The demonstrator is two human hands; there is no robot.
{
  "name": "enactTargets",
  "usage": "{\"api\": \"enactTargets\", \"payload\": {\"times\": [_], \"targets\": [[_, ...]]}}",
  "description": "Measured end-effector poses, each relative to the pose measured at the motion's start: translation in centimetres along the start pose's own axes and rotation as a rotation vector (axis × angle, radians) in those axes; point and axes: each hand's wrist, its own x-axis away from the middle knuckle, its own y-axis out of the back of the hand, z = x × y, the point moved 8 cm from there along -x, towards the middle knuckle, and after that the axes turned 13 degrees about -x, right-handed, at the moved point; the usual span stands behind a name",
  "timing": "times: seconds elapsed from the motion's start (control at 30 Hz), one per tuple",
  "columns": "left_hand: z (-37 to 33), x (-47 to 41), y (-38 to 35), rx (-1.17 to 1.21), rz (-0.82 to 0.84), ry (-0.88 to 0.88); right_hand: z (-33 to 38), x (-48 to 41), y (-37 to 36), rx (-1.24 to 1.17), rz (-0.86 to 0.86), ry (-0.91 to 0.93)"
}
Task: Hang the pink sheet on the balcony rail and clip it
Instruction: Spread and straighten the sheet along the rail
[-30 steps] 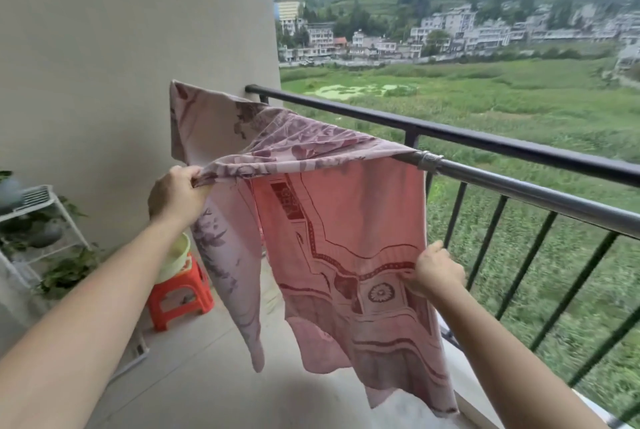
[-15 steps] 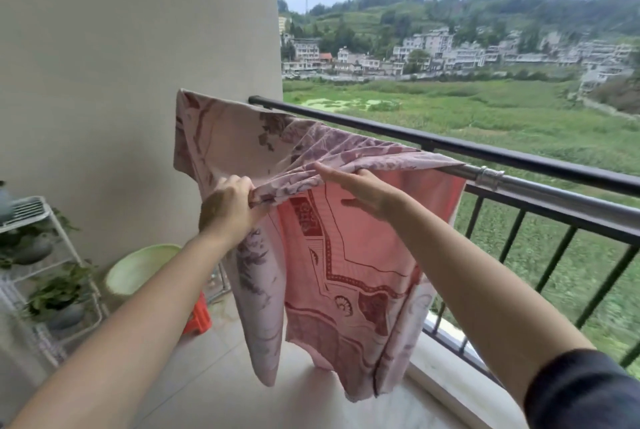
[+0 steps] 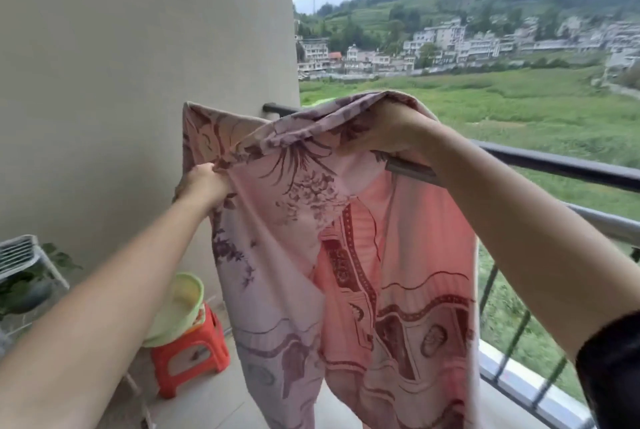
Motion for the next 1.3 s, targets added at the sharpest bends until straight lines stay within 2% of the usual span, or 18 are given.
{"api": "enactTargets", "payload": {"times": [0.1,0.2,0.27,0.37,0.43,0.5,0.57,0.63,0.7,0.73,0.8,0.87,0.93,0.97,1.03,1.13,1.2,1.3], "targets": [[-2.2,-6.8,1.0,0.380,0.178,0.082,-0.1,-5.2,0.5,0.062,-0.205,-0.007],[-4.9,-13.5,2.7,0.567,0.146,0.076,0.1,-9.7,-0.4,-0.090,-0.379,0.013],[-6.1,-17.7,3.7,0.674,0.036,0.057,0.6,-12.1,-1.2,-0.105,-0.418,0.023],[-6.8,-22.7,5.7,0.476,-0.304,-0.005,0.2,-14.4,-2.4,-0.138,-0.400,0.015],[-7.7,-24.4,7.1,0.363,-0.528,-0.123,-0.9,-15.9,-2.2,-0.129,-0.408,-0.009],[-9.2,-26.4,7.4,0.315,-0.619,-0.322,-2.1,-17.2,-2.9,-0.041,-0.342,-0.072],[-10.8,-29.3,5.1,0.113,-0.538,-0.469,-2.8,-17.4,-4.8,0.023,-0.245,-0.122],[-11.4,-33.1,0.5,-0.040,-0.276,-0.485,-3.6,-17.4,-7.4,0.152,-0.171,-0.191],[-11.4,-35.3,-4.8,-0.157,0.018,-0.429,-4.6,-17.1,-9.1,0.319,-0.222,-0.292],[-11.2,-35.7,-6.8,-0.189,0.123,-0.419,-4.4,-16.7,-9.1,0.420,-0.332,-0.312],[-11.0,-36.4,-8.9,-0.176,0.152,-0.443,-2.3,-15.3,-8.8,0.660,-0.629,-0.202],[-10.3,-36.7,-9.8,-0.117,0.074,-0.498,0.6,-13.2,-11.1,0.723,-0.857,0.101],[-9.4,-37.1,-10.3,-0.055,0.015,-0.562,1.3,-11.7,-16.4,0.613,-0.881,0.336],[-9.2,-37.2,-10.4,-0.035,0.000,-0.601,0.6,-11.2,-19.6,0.522,-0.849,0.336],[-8.9,-37.6,-10.8,-0.006,0.014,-0.677,-3.3,-11.0,-26.4,0.295,-0.706,0.022],[-8.9,-37.6,-11.3,0.046,0.046,-0.770,-10.0,-9.3,-34.6,-0.091,-0.583,-0.736],[-8.6,-37.0,-10.8,0.159,0.044,-0.833,-10.9,-9.1,-37.3,-0.292,-0.685,-0.856],[-6.6,-35.2,-10.1,0.364,0.031,-0.878,-9.2,-11.5,-39.3,-0.256,-0.687,-0.777]]}}
